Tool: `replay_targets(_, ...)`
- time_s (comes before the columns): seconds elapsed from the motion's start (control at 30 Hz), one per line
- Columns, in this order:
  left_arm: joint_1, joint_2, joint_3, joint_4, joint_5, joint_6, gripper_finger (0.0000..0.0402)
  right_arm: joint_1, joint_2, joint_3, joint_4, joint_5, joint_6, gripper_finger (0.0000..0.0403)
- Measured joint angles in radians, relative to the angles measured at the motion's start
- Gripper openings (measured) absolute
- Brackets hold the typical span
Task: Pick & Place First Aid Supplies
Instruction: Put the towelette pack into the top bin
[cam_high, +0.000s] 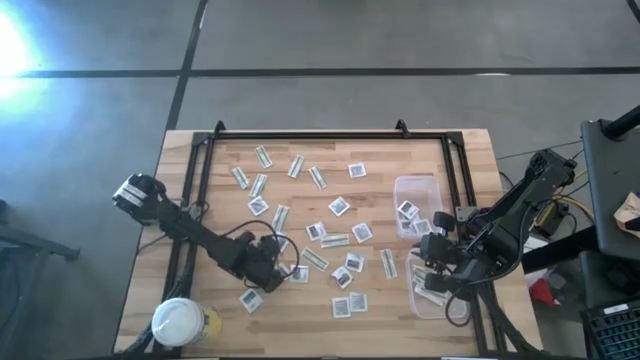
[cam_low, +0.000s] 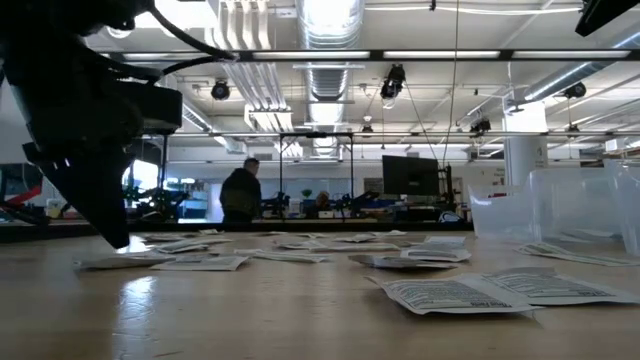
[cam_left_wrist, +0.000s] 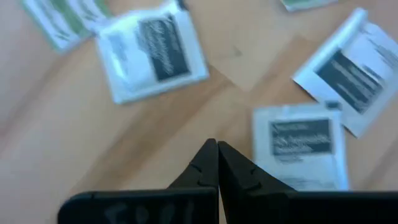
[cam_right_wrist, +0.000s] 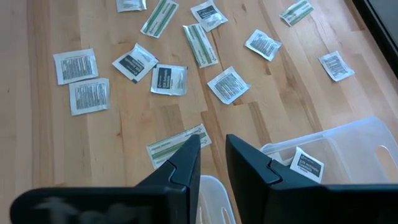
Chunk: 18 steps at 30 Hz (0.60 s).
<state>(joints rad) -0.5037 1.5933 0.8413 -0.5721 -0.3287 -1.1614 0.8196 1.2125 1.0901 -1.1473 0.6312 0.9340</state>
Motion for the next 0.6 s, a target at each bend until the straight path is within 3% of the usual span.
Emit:
replay_targets(0.3, -0.005, -0.006, 0.072, -0.079, -0.03, 0.082, 0.0, 0.0, 0.0, 0.0, 0.001, 0.0, -0.003, 0.007)
replay_targets(0.6, -0.069, 0.01, 0.212, -0.001, -0.059, 0.355, 0.0, 0.0, 0.0, 0.0, 0.001, 0.0, 0.0, 0.0078)
